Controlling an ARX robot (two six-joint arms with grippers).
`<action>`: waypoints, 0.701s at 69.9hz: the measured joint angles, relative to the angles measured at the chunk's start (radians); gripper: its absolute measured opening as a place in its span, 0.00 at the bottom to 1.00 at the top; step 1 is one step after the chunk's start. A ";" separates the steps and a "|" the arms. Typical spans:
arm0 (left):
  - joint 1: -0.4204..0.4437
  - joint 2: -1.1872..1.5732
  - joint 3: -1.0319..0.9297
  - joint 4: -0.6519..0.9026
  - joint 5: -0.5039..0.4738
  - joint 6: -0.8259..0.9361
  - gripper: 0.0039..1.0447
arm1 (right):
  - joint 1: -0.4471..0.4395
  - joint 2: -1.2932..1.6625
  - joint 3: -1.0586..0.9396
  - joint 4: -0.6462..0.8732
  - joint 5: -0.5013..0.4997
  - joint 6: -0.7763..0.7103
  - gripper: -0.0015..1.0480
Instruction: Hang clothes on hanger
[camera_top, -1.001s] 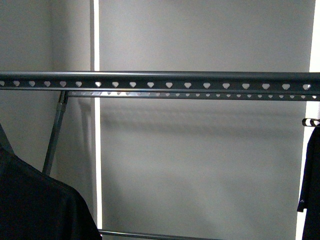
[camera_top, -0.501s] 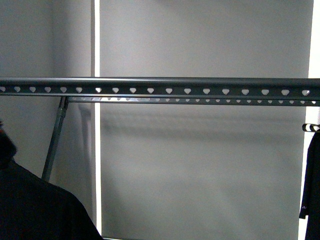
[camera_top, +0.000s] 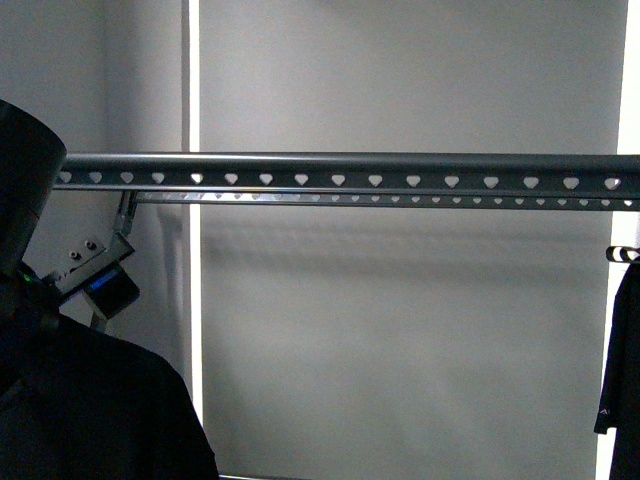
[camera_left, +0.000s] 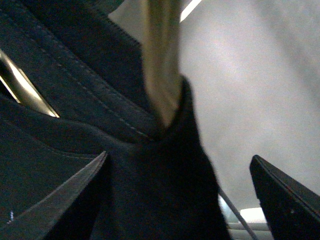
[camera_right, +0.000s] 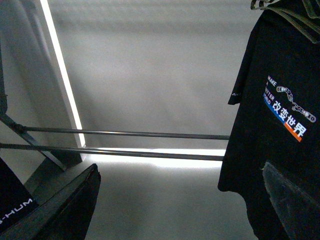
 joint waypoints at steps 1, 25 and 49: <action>0.001 0.006 0.004 -0.005 -0.002 0.004 0.71 | 0.000 0.000 0.000 0.000 0.000 0.000 0.93; -0.010 -0.036 -0.051 -0.008 0.088 0.134 0.12 | 0.000 0.000 0.000 0.000 0.000 0.000 0.93; -0.059 -0.394 -0.380 -0.213 0.576 0.461 0.04 | 0.000 0.000 0.000 0.000 0.000 0.000 0.93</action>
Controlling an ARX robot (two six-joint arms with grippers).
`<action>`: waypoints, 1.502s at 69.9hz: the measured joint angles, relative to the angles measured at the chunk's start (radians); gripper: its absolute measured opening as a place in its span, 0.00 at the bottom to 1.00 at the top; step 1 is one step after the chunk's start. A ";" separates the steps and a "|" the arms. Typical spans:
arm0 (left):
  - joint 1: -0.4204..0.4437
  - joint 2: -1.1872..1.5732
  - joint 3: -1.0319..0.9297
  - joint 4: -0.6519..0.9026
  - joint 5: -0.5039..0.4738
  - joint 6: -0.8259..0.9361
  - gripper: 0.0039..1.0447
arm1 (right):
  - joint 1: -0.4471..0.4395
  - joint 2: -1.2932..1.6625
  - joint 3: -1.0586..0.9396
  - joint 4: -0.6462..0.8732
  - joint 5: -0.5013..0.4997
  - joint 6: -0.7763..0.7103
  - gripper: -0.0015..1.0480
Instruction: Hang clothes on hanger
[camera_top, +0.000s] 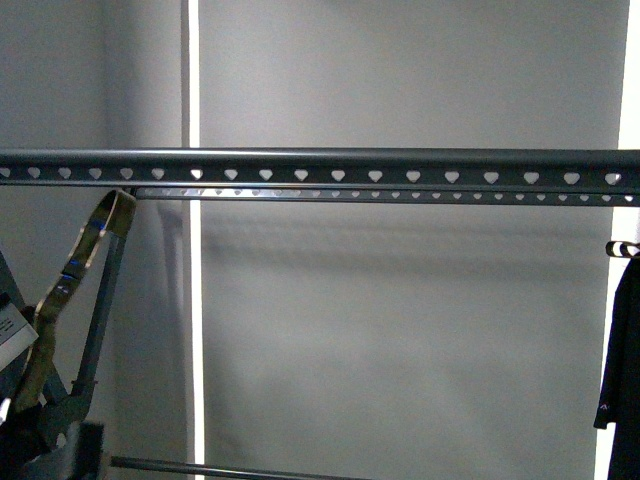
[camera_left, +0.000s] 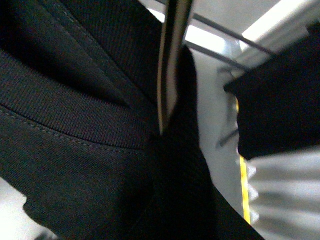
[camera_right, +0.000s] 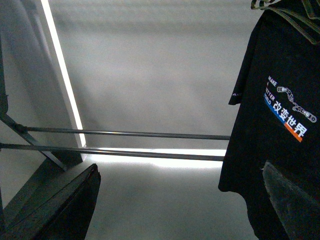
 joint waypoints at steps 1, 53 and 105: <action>0.000 -0.021 -0.010 -0.011 0.027 0.017 0.04 | 0.000 0.000 0.000 0.000 0.000 0.000 0.93; 0.090 0.195 0.331 0.306 0.444 1.608 0.04 | 0.000 0.000 0.000 0.000 0.000 0.000 0.93; -0.064 0.364 0.557 0.261 0.539 1.973 0.04 | 0.000 0.000 0.000 0.000 0.000 0.000 0.93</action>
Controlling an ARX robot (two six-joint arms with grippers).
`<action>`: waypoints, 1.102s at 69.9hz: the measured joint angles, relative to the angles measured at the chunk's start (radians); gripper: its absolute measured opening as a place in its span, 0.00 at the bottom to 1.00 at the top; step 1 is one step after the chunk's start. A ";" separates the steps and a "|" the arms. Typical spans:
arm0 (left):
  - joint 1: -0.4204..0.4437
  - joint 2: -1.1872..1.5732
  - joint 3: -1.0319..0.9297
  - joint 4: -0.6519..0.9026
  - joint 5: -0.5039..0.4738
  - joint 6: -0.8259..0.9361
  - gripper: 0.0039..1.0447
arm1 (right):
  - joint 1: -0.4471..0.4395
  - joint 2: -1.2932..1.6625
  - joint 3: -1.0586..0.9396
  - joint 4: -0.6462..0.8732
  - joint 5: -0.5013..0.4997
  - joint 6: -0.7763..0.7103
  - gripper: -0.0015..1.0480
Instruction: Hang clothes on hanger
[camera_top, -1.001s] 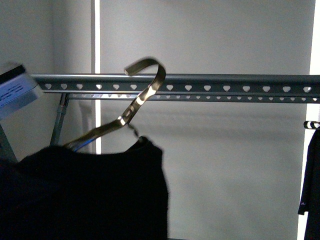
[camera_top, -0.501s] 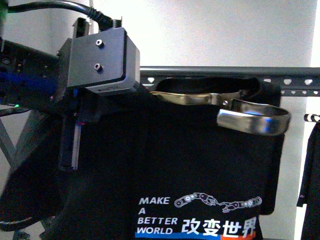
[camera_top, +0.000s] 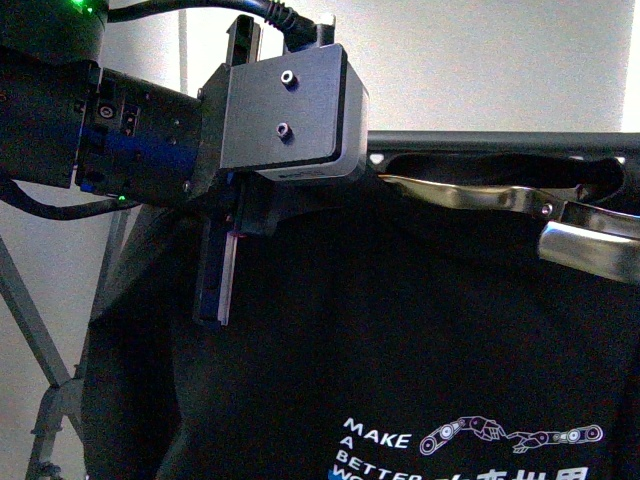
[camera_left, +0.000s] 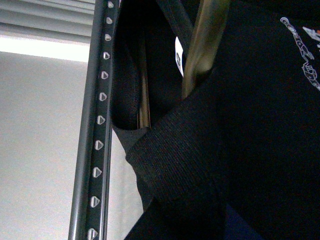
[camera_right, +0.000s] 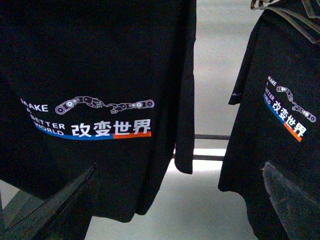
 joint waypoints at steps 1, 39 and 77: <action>0.000 0.000 0.000 0.000 0.000 0.000 0.04 | 0.000 0.000 0.000 0.000 0.000 0.000 0.93; 0.003 0.001 0.005 0.000 0.003 0.009 0.04 | -0.460 0.748 0.328 0.420 -0.916 -0.477 0.93; 0.001 0.001 0.007 0.000 0.004 0.014 0.04 | -0.270 1.238 0.900 0.274 -0.971 -1.469 0.93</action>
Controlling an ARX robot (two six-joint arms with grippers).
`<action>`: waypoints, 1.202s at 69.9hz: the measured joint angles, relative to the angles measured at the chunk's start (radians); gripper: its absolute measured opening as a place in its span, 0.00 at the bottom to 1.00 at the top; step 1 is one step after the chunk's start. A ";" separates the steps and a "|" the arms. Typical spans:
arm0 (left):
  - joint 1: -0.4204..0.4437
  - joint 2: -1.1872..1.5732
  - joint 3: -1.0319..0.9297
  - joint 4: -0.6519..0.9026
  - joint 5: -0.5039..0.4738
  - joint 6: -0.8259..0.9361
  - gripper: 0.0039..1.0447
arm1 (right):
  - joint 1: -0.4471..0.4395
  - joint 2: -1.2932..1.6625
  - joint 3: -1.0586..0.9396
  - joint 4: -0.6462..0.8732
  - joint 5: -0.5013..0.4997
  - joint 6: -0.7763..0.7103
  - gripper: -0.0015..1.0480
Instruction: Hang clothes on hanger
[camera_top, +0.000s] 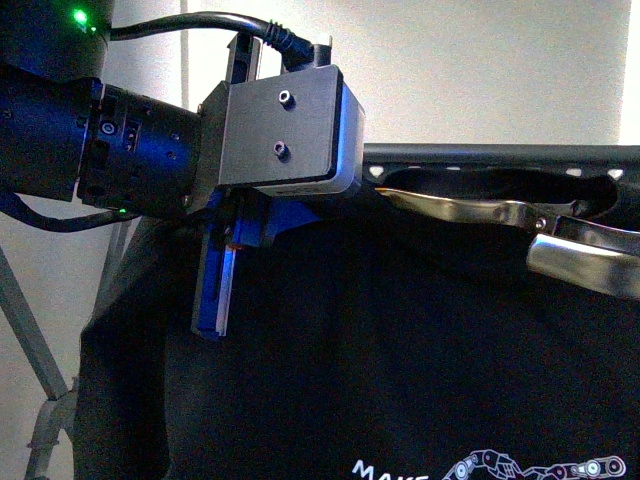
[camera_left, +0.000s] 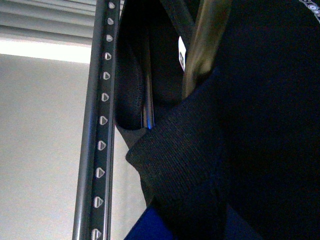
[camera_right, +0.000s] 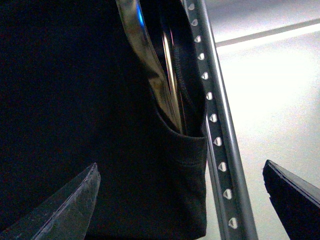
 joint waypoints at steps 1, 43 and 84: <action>0.000 0.000 0.000 0.000 0.000 0.000 0.04 | 0.007 0.010 0.015 -0.016 0.010 -0.017 0.93; 0.000 0.000 0.000 0.000 -0.001 0.002 0.04 | 0.142 0.279 0.323 -0.291 0.246 -0.185 0.93; 0.000 0.000 0.000 0.000 0.000 0.003 0.04 | 0.124 0.288 0.384 -0.372 0.260 -0.188 0.25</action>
